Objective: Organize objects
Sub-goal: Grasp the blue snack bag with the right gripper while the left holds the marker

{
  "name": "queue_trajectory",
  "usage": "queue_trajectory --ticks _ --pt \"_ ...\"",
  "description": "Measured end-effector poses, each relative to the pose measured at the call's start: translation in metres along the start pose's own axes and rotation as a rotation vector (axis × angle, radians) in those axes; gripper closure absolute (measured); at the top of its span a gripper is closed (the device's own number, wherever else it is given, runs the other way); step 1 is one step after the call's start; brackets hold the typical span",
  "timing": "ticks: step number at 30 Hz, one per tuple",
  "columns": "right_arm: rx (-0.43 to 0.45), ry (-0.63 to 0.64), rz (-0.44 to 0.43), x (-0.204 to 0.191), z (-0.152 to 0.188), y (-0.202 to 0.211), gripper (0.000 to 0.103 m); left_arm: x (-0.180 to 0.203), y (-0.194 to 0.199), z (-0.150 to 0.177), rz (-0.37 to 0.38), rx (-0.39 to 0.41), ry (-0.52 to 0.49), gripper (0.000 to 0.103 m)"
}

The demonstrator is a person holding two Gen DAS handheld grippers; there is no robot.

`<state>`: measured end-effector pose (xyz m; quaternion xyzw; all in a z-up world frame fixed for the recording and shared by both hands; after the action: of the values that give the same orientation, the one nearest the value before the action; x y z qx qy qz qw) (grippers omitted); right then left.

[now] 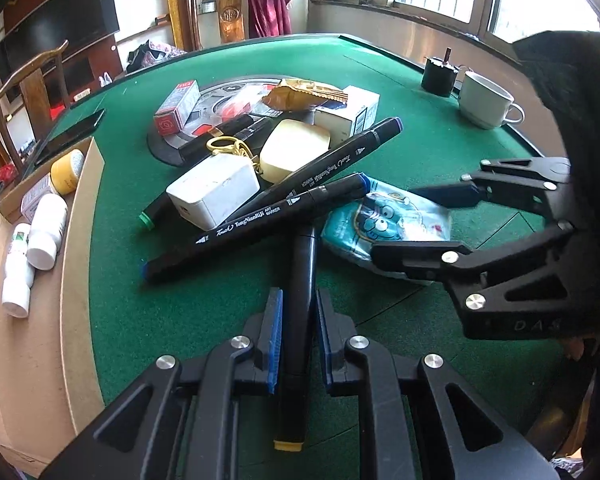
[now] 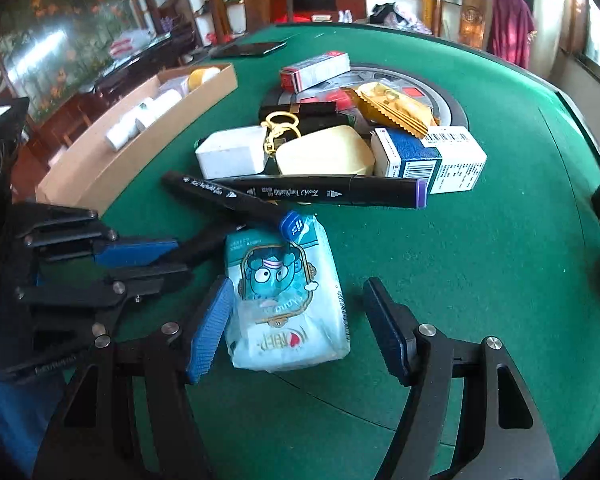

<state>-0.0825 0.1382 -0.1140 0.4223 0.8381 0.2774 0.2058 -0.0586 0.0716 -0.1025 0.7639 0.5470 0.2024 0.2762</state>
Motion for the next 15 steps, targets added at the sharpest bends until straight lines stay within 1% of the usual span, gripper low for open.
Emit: queue_trajectory --ticks 1,4,6,8,10,11,13,14,15 --pt "0.006 0.008 0.010 -0.001 0.001 0.002 0.050 0.001 -0.001 -0.001 -0.008 0.003 -0.008 0.086" --pt "0.012 -0.018 0.076 0.005 0.010 0.023 0.054 0.002 -0.003 -0.003 -0.024 0.015 -0.015 0.085" --pt "0.026 -0.042 0.106 0.008 0.014 0.033 0.059 0.003 -0.005 -0.005 -0.031 0.016 -0.019 0.085" --pt "0.035 -0.092 0.129 0.014 0.018 0.040 0.059 0.004 -0.006 -0.005 -0.035 0.017 -0.017 0.085" --pt "0.032 -0.109 0.110 0.014 0.022 0.041 0.059 0.006 -0.006 -0.006 -0.052 0.014 -0.033 0.085" --pt "0.031 -0.114 0.105 0.014 0.023 0.042 0.058 0.007 -0.006 -0.006 -0.063 0.013 -0.047 0.085" --pt "0.012 -0.096 0.117 0.011 0.026 0.040 0.047 0.011 -0.005 -0.006 -0.089 0.016 -0.096 0.086" --pt "0.001 -0.079 0.128 0.009 0.028 0.039 0.039 0.012 -0.005 -0.006 -0.099 0.019 -0.109 0.087" --pt "-0.002 -0.062 0.136 0.007 0.030 0.039 0.036 0.014 -0.004 -0.006 -0.104 0.022 -0.113 0.089"
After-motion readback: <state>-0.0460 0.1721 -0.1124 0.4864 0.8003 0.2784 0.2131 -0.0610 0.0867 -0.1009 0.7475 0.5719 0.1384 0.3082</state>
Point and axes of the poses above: each gripper's, at about its wrist camera, not at the fingertips, and y roughly against the way its jaws point, x to its right, z to its underside, the point moved 10 cm from there along -y, roughly the way its jaws point, and after that the axes turned 15 degrees about x, right-handed, at the moved point
